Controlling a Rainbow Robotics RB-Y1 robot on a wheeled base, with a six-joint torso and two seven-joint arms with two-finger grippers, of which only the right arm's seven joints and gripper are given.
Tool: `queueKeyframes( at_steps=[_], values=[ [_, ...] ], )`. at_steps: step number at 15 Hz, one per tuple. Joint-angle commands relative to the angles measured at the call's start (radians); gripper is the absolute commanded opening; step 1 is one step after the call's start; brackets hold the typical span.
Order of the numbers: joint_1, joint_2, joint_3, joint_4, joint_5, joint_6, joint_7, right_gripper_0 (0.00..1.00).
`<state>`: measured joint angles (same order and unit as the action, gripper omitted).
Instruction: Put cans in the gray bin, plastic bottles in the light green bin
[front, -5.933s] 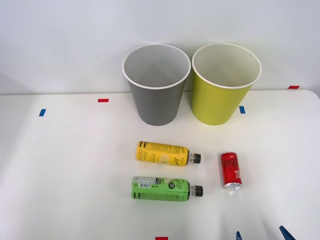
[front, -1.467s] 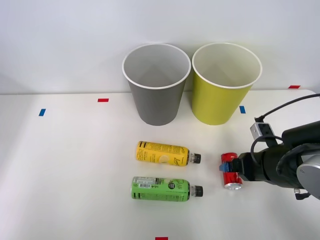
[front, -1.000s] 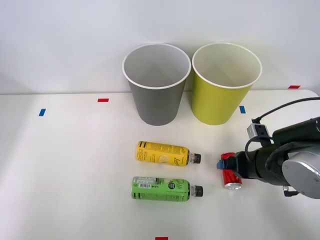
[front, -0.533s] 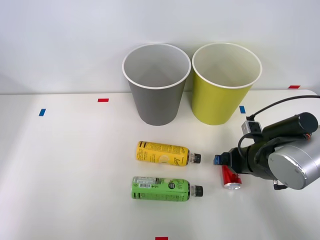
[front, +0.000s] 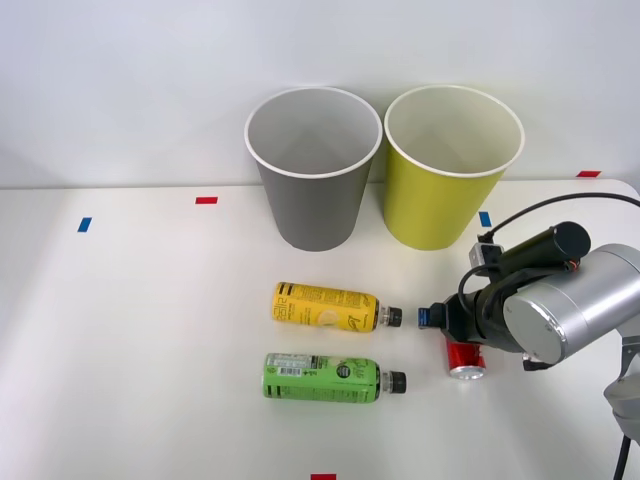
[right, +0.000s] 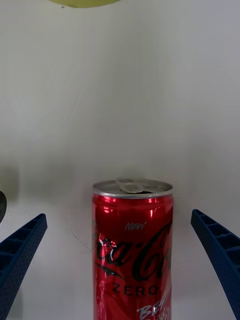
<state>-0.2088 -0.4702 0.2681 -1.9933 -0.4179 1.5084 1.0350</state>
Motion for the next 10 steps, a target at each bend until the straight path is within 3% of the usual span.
queueKeyframes(
  at_steps=[1, 10],
  values=[
    [-0.003, 0.007, 0.002, 0.016, 0.024, 0.000, -0.001, 1.00],
    [-0.001, 0.036, 0.017, 0.036, 0.068, 0.001, -0.009, 1.00]
  ],
)
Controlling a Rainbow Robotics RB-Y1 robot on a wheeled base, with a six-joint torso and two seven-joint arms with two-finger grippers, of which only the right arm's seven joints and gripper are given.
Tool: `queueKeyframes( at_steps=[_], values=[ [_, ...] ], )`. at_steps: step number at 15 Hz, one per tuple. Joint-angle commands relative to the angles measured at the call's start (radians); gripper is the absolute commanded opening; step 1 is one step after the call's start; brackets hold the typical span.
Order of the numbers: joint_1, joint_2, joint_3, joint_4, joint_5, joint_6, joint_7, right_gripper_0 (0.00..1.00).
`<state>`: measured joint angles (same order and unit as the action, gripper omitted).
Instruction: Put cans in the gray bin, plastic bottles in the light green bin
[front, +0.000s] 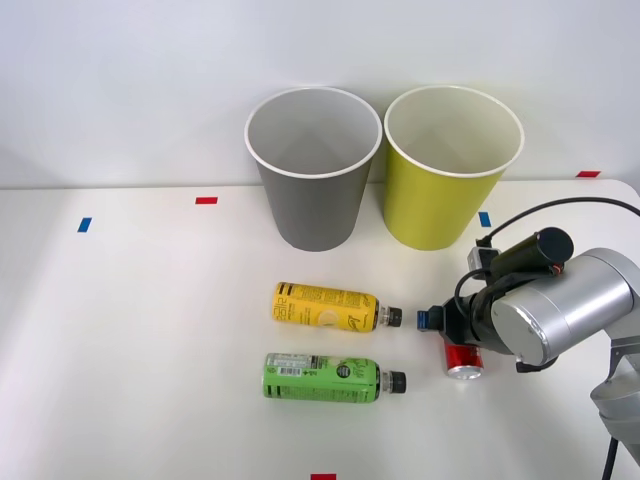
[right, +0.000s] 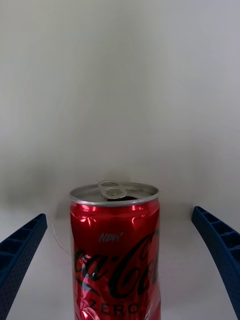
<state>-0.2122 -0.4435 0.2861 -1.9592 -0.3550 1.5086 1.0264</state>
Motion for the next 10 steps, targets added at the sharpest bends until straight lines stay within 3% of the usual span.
queueKeyframes(
  at_steps=[1, 3, 4, 5, 6, 10],
  values=[
    [0.001, 0.014, 0.001, 0.005, 0.010, -0.001, 0.000, 1.00],
    [0.001, 0.022, 0.005, 0.005, 0.028, -0.001, 0.009, 1.00],
    [0.001, 0.022, 0.005, 0.005, 0.028, 0.001, 0.011, 0.73],
    [0.001, 0.022, 0.007, 0.005, 0.030, -0.001, 0.014, 0.28],
    [0.001, 0.023, 0.007, 0.005, 0.030, -0.001, 0.017, 0.00],
    [0.002, 0.048, 0.005, 0.005, 0.057, -0.001, 0.021, 0.00]
  ],
)
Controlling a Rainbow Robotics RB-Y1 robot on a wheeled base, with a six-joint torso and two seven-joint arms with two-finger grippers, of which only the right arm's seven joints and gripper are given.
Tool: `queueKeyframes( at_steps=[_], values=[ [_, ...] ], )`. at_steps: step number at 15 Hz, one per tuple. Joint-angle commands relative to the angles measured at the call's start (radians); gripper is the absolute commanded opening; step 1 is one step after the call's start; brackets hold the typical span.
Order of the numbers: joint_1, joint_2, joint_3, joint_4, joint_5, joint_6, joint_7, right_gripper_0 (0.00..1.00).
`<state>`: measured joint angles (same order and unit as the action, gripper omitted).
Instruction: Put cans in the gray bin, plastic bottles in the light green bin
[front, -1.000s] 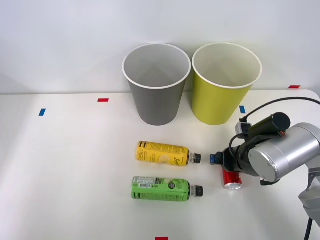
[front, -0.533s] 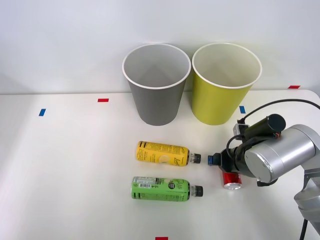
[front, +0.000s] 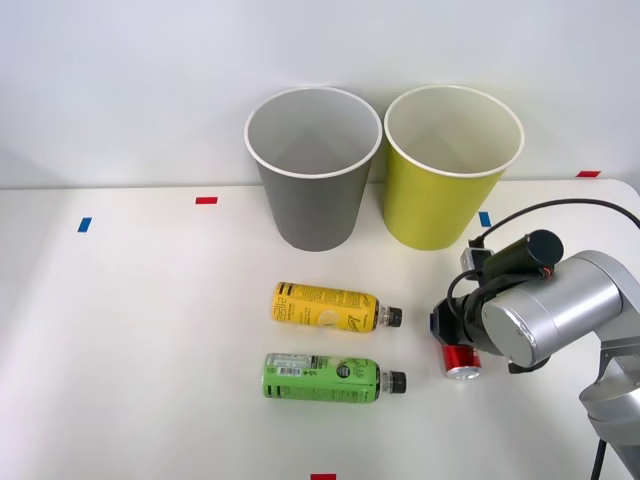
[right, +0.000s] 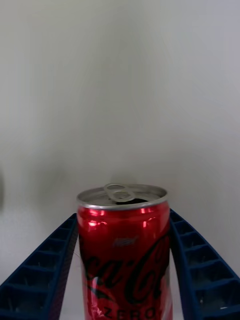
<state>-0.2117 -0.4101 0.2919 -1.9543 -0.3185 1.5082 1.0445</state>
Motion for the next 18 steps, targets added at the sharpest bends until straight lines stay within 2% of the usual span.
queueKeyframes(
  at_steps=[1, 5, 11, 15, 18],
  values=[
    [0.000, 0.017, 0.001, 0.000, 0.022, 0.001, 0.005, 0.00],
    [0.000, 0.017, 0.000, -0.001, 0.012, -0.019, 0.043, 0.00],
    [0.002, 0.019, -0.051, -0.015, -0.129, -0.166, 0.359, 0.00],
    [0.005, 0.010, -0.125, -0.075, -0.234, -0.166, 0.545, 0.00],
    [0.012, -0.007, -0.197, -0.095, -0.359, -0.187, 0.683, 0.00]
  ],
)
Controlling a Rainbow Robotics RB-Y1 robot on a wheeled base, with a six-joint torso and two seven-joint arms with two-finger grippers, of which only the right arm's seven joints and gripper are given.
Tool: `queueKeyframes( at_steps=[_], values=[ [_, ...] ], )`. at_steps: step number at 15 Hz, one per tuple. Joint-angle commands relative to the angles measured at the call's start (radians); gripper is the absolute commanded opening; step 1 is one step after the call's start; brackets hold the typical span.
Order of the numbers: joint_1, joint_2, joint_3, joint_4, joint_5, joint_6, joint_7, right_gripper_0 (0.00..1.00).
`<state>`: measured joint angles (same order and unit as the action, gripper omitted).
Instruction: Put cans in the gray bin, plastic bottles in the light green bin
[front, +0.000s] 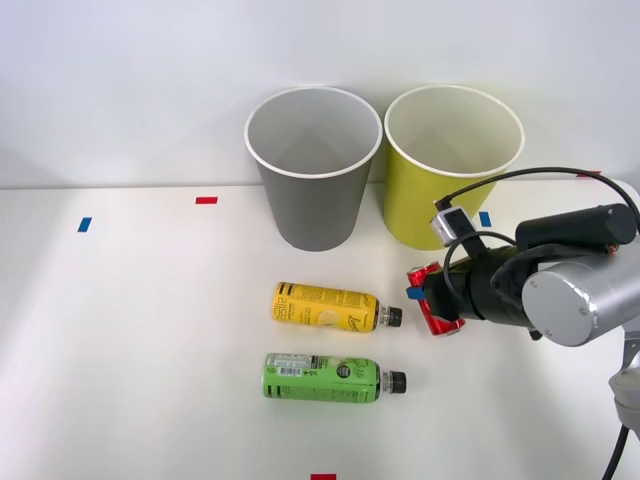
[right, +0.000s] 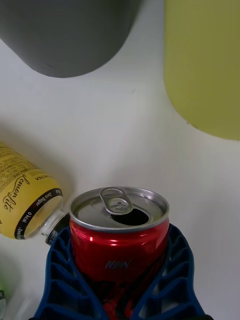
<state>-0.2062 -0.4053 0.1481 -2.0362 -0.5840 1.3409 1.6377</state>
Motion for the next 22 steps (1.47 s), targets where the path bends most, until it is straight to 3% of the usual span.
queueKeyframes(
  at_steps=[1, 7, 12, 17, 19, 22],
  values=[
    [0.017, -0.015, -0.073, -0.013, -0.152, -0.054, 0.149, 0.00],
    [0.091, -0.010, -0.096, -0.013, -0.490, -0.347, 0.436, 0.00],
    [0.064, 0.048, -0.101, -0.013, -0.616, -0.494, 0.591, 0.00],
    [-0.056, 0.102, -0.101, -0.013, -0.619, -0.591, 0.560, 0.00],
    [-0.104, 0.126, -0.088, -0.013, -0.603, -0.621, 0.481, 0.00],
    [-0.167, 0.171, -0.042, -0.013, -0.428, -0.661, 0.350, 0.00]
  ],
)
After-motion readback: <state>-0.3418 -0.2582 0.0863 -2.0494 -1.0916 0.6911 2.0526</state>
